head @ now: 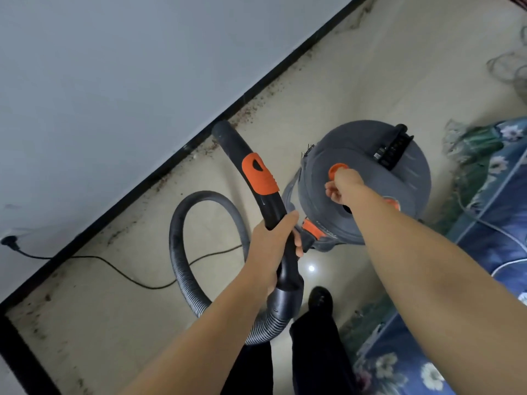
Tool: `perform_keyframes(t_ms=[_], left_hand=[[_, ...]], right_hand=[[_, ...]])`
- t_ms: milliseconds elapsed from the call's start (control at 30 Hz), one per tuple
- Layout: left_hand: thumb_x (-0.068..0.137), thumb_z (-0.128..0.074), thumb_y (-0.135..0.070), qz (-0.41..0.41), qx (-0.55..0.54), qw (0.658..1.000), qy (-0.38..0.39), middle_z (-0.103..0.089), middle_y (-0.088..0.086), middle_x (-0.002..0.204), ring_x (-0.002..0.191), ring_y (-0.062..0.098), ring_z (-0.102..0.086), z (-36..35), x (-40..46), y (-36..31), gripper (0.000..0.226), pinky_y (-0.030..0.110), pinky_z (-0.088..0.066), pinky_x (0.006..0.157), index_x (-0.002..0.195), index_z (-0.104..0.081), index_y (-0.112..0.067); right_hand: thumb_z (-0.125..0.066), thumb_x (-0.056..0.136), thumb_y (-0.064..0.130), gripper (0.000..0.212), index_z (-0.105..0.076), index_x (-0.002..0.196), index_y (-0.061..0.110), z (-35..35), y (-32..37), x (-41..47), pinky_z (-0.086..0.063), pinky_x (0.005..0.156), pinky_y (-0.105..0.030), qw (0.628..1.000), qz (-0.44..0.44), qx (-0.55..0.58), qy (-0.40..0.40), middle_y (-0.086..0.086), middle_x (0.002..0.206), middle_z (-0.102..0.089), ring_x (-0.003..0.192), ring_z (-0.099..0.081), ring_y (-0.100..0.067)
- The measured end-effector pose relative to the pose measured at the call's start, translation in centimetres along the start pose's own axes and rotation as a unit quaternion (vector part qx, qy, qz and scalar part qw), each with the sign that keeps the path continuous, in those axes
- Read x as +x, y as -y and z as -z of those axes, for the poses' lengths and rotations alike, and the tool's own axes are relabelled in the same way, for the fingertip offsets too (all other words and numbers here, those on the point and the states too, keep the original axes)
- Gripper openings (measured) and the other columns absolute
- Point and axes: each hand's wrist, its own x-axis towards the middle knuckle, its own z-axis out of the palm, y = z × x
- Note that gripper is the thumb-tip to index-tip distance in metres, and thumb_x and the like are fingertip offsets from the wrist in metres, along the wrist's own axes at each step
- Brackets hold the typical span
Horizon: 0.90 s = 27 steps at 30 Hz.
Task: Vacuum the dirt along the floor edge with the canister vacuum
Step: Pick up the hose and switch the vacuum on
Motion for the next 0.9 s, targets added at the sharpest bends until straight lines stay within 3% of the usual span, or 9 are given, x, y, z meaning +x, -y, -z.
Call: perform_keyframes(t_ms=[67,133,200,267,400,500,633,767,900], left_hand=[[0.091,-0.058,-0.026,-0.001,-0.020,1.000,0.003,-0.050,0.012,0.051,0.044,0.020,-0.048,0.4,-0.5,-0.5,0.042,0.021,-0.042,0.046,0.054,-0.052,-0.007],[0.089,-0.059,-0.025,-0.008,-0.032,0.999,0.003,-0.050,0.011,0.052,0.045,0.021,-0.047,1.0,-1.2,-1.1,0.041,0.023,-0.042,0.047,0.051,-0.052,-0.011],[0.089,-0.058,-0.022,-0.017,-0.051,0.999,-0.005,-0.050,0.011,0.053,0.046,0.021,-0.047,1.7,-2.1,-1.7,0.036,0.023,-0.043,0.047,0.056,-0.051,-0.010],[0.090,-0.058,-0.020,-0.028,-0.074,0.997,-0.015,-0.050,0.009,0.054,0.045,0.020,-0.048,2.2,-3.3,-2.3,0.030,0.023,-0.044,0.046,0.063,-0.049,-0.009],[0.091,-0.055,-0.017,-0.070,-0.073,0.995,0.001,-0.052,0.009,0.057,0.049,0.021,-0.049,2.4,-6.0,-3.1,0.027,0.028,-0.045,0.055,0.065,-0.050,-0.010],[0.091,-0.056,-0.020,-0.112,-0.052,0.992,0.015,-0.054,0.009,0.061,0.054,0.020,-0.052,1.7,-7.9,-3.2,0.027,0.028,-0.046,0.059,0.067,-0.053,-0.008],[0.080,-0.067,-0.036,-0.153,0.011,0.988,0.005,-0.066,0.004,0.081,0.075,0.018,-0.063,1.4,-10.9,-1.1,0.028,0.028,-0.051,0.072,0.091,-0.058,-0.012],[0.076,-0.077,-0.039,-0.149,0.162,0.971,-0.093,-0.063,-0.004,0.112,0.102,0.011,-0.061,0.9,-12.7,3.5,0.061,0.026,-0.050,0.089,0.127,-0.048,-0.021],[0.076,-0.077,-0.038,-0.200,0.113,0.951,-0.207,-0.061,-0.003,0.106,0.093,0.009,-0.061,-0.4,-15.1,3.9,0.063,0.020,-0.049,0.078,0.126,-0.044,-0.018]], right_hand=[[-0.034,0.103,0.031,0.041,-0.060,0.105,0.000,-0.5,-0.1,-2.9,-0.038,0.041,-0.018,0.994,0.050,-0.077,0.063,-0.008,0.068,-0.063,0.053,-0.052,-0.015],[-0.034,0.102,0.047,0.054,-0.064,0.109,0.003,-0.9,0.5,-7.0,-0.050,0.059,-0.020,0.967,0.131,-0.106,0.191,-0.003,0.080,-0.074,0.071,-0.066,-0.014],[-0.029,0.100,0.055,0.056,-0.064,0.119,0.015,-1.2,1.3,-11.6,-0.047,0.090,-0.026,0.904,0.210,-0.156,0.338,0.003,0.111,-0.072,0.106,-0.065,-0.008],[-0.031,0.098,0.058,0.051,-0.061,0.125,0.027,-1.0,2.0,-16.0,-0.039,0.102,-0.029,0.830,0.274,-0.256,0.413,0.010,0.130,-0.061,0.123,-0.052,-0.002],[-0.050,0.098,0.041,0.028,-0.068,0.099,0.020,-0.8,1.9,-20.6,-0.042,0.093,-0.033,0.744,0.319,-0.407,0.423,0.007,0.089,-0.069,0.089,-0.062,-0.005],[-0.056,0.096,0.036,0.028,-0.068,0.095,0.011,-0.2,0.9,-22.2,-0.045,0.097,-0.039,0.737,0.344,-0.411,0.412,0.001,0.066,-0.068,0.065,-0.065,-0.004],[-0.057,0.092,0.044,0.038,-0.069,0.110,0.013,1.9,1.0,-23.8,-0.040,0.106,-0.041,0.750,0.405,-0.369,0.371,-0.007,0.105,-0.072,0.103,-0.064,-0.017],[-0.063,0.087,0.047,0.035,-0.065,0.101,0.015,2.7,2.6,-25.8,-0.048,0.100,-0.049,0.796,0.406,-0.244,0.377,-0.007,0.101,-0.073,0.100,-0.068,-0.026],[-0.059,0.096,0.026,0.015,-0.052,0.103,0.016,0.5,0.2,-29.1,-0.056,0.085,-0.046,0.806,0.316,-0.150,0.478,-0.011,0.083,-0.068,0.079,-0.070,-0.028]])
